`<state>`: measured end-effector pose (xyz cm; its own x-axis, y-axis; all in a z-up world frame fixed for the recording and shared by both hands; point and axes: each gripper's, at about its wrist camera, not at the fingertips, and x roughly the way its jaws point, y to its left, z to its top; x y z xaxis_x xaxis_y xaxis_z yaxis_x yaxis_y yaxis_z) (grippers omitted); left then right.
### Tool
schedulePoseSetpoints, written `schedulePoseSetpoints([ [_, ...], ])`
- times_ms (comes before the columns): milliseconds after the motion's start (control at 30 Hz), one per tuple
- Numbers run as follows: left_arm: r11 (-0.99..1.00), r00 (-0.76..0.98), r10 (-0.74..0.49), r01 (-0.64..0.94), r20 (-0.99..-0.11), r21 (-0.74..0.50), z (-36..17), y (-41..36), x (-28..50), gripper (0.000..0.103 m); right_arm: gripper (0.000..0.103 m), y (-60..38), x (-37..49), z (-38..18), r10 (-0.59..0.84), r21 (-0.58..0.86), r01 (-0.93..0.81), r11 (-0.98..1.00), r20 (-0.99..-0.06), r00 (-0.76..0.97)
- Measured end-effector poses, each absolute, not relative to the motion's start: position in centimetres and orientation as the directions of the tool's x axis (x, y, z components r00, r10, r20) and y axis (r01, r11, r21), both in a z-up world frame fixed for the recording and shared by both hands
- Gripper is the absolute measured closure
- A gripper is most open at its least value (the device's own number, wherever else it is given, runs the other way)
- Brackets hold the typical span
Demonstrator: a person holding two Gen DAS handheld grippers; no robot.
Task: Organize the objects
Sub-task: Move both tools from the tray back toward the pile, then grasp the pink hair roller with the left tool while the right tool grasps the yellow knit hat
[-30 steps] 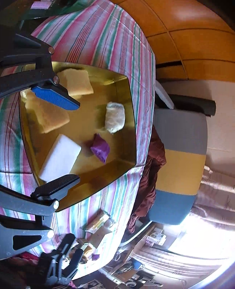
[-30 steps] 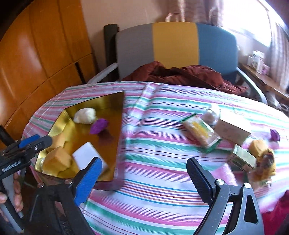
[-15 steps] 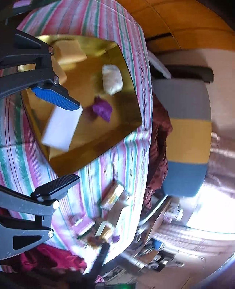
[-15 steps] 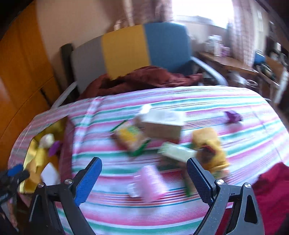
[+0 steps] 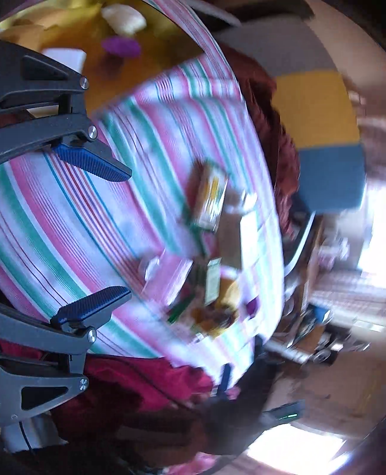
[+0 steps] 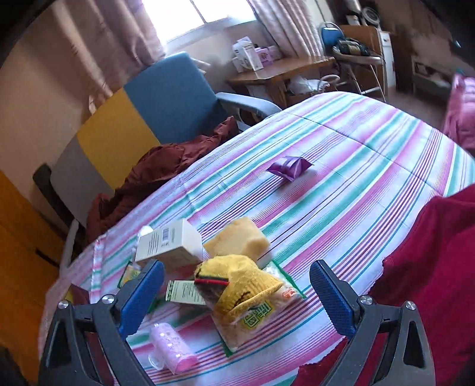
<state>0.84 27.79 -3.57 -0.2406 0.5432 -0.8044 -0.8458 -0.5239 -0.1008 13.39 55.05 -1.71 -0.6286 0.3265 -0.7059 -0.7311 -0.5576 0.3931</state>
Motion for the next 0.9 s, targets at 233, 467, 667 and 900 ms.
schedulePoseSetpoints([
  [233, -0.363, -0.170, 0.552, -0.930, -0.817, -0.051, -4.6, 33.9, 1.5, 0.020, 0.003, 55.8, 13.7, -2.4, 0.293, 0.444, -0.732, -0.517, -0.712, -0.638],
  [467, -0.293, -0.169, 0.506, -0.956, -0.846, 0.016, -7.1, 38.1, 1.1, 0.020, 0.003, 56.1, 13.3, -2.9, 0.261, 0.456, -0.724, -0.518, -0.721, -0.641],
  [667, -0.289, -0.167, 0.501, -0.957, -0.849, 0.017, -9.0, 39.3, 0.6, 0.035, 0.003, 56.1, 12.9, -3.1, 0.257, 0.444, -0.725, -0.526, -0.730, -0.634],
  [900, -0.351, -0.157, 0.559, -0.934, -0.814, -0.061, -9.2, 38.1, -0.3, 0.036, 0.003, 56.7, 12.9, -3.6, 0.272, 0.427, -0.753, -0.501, -0.748, -0.605],
])
